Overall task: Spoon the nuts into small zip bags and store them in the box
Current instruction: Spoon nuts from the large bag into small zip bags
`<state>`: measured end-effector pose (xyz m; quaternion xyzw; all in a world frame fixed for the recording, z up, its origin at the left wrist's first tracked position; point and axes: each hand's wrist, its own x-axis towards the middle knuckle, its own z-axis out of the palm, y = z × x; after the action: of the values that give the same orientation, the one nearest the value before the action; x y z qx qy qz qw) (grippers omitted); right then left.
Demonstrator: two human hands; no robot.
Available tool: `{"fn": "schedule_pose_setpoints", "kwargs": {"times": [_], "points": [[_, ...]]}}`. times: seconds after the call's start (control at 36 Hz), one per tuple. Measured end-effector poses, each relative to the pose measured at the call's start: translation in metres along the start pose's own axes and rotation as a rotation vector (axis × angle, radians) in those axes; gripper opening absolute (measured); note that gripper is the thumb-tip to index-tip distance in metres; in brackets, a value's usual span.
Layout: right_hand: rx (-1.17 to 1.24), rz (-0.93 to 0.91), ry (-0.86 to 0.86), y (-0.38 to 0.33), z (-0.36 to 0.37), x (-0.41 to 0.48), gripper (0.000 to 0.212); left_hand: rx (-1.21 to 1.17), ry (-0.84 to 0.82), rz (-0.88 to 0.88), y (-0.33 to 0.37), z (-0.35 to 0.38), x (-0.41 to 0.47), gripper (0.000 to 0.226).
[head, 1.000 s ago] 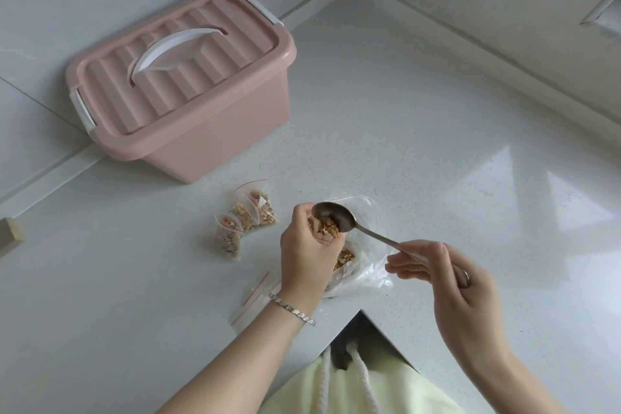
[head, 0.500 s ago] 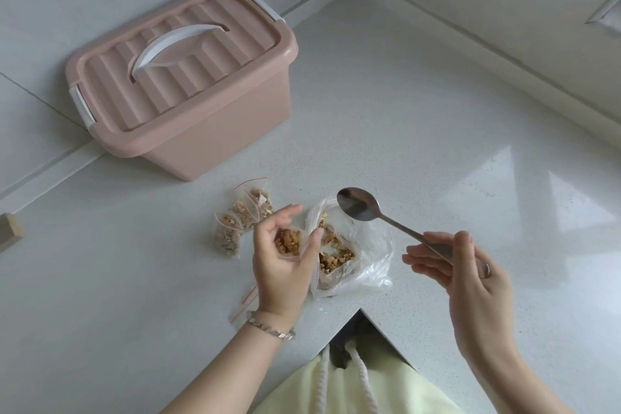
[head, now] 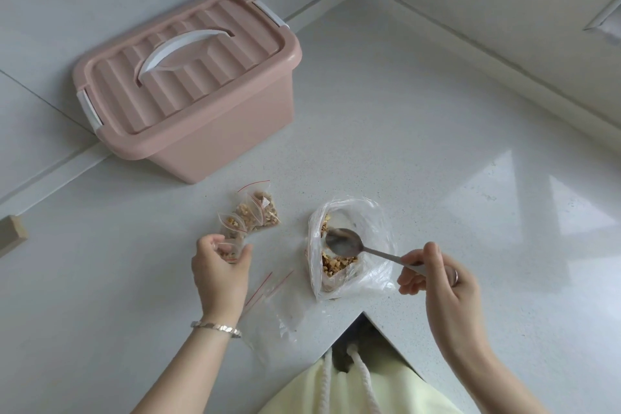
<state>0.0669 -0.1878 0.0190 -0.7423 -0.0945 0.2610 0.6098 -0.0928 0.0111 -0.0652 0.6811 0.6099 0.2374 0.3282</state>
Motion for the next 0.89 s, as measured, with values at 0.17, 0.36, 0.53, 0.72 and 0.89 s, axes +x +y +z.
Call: {"fn": "schedule_pose_setpoints", "kwargs": {"times": [0.17, 0.36, 0.53, 0.72, 0.89], "points": [[-0.024, -0.010, -0.033, 0.002, 0.004, -0.003, 0.044, -0.057, -0.072, -0.022, 0.008, 0.014, 0.002, 0.062], [-0.024, -0.011, -0.027, 0.005, 0.003, -0.005, 0.044, 0.137, 0.011, 0.179, 0.012, 0.012, -0.021, 0.078], [-0.046, -0.017, 0.001, 0.009, 0.000, -0.002, 0.041, 0.286, -0.167, 0.364, -0.008, -0.005, -0.037, 0.024], [-0.085, -0.043, -0.003, 0.008, 0.002, 0.000, 0.041, 0.655, -0.501, 0.061, -0.030, -0.012, -0.038, 0.037], [-0.094, -0.047, -0.003, 0.007, 0.004, -0.001, 0.041, 0.702, -0.505, 0.074, -0.039, -0.010, -0.035, 0.024]]}}
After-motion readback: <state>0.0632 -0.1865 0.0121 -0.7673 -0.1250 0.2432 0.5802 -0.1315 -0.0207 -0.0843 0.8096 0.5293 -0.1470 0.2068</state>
